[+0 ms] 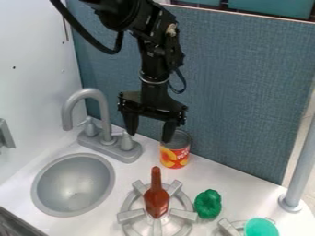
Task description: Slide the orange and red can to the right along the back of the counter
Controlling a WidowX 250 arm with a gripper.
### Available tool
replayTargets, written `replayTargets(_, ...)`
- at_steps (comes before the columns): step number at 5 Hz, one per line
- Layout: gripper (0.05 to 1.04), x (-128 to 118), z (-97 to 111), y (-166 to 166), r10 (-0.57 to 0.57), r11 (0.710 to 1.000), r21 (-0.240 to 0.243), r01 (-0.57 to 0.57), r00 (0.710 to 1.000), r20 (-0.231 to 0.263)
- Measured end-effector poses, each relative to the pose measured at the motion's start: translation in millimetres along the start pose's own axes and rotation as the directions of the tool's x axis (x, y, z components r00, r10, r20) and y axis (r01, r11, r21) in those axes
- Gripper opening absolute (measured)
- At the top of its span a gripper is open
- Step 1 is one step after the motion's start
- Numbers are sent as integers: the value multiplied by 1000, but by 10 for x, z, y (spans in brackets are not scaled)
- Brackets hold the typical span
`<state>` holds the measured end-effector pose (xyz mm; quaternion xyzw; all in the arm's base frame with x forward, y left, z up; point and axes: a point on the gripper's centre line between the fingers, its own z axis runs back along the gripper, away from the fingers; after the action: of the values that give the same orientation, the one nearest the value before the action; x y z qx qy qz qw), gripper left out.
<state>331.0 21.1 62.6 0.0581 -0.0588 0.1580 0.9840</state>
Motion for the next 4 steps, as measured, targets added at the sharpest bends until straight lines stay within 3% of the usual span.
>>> replayTargets(1, 1001, -41, -97, -3, -3, 1000, 9, 4, 1000, -31)
replayTargets(3, 1001, 455, -439, 212, -16, 998, 56, 18, 1000, -23)
replayTargets(4, 1000, 643, -548, 234, -128, 988, 82, 133, 990, -63)
